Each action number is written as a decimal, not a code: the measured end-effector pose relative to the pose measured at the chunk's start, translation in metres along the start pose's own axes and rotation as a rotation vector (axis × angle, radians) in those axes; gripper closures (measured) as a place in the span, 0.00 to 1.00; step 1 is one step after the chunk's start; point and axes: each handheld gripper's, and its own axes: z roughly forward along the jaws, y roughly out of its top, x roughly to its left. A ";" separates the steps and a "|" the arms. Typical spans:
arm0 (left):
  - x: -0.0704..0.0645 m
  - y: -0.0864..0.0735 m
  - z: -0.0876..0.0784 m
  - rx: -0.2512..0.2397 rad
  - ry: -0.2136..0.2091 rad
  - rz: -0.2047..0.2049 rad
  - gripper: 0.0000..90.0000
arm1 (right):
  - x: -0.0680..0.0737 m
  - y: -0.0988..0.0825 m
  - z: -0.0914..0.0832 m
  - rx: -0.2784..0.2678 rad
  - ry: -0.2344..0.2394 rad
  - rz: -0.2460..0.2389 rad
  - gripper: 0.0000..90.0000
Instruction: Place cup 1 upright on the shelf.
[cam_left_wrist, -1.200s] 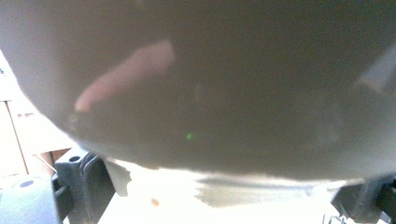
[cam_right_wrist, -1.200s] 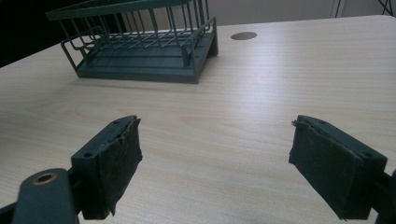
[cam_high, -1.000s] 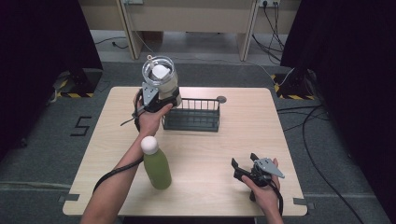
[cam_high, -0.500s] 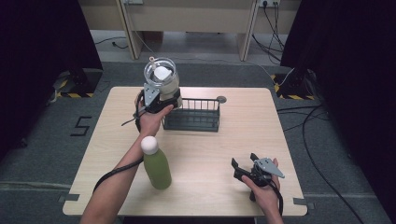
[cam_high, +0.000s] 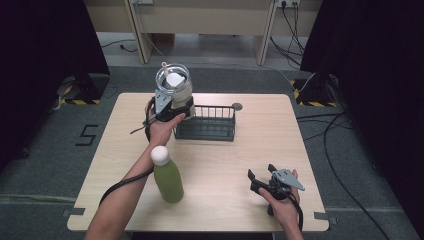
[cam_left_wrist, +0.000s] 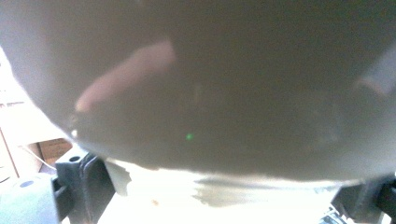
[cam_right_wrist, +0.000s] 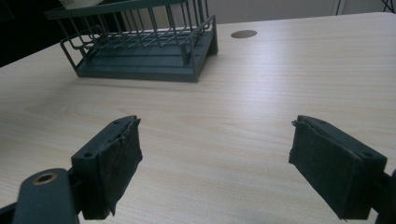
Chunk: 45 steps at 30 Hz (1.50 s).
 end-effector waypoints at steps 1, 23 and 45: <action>0.000 0.000 0.000 0.001 -0.001 0.002 0.11 | 0.000 0.000 0.000 0.001 0.000 0.000 0.18; 0.000 -0.004 0.004 0.008 -0.037 0.004 0.11 | 0.000 0.000 0.000 0.003 -0.001 0.000 0.18; -0.003 -0.010 0.005 0.042 -0.053 0.000 0.11 | 0.000 0.000 0.001 0.006 0.001 0.000 0.18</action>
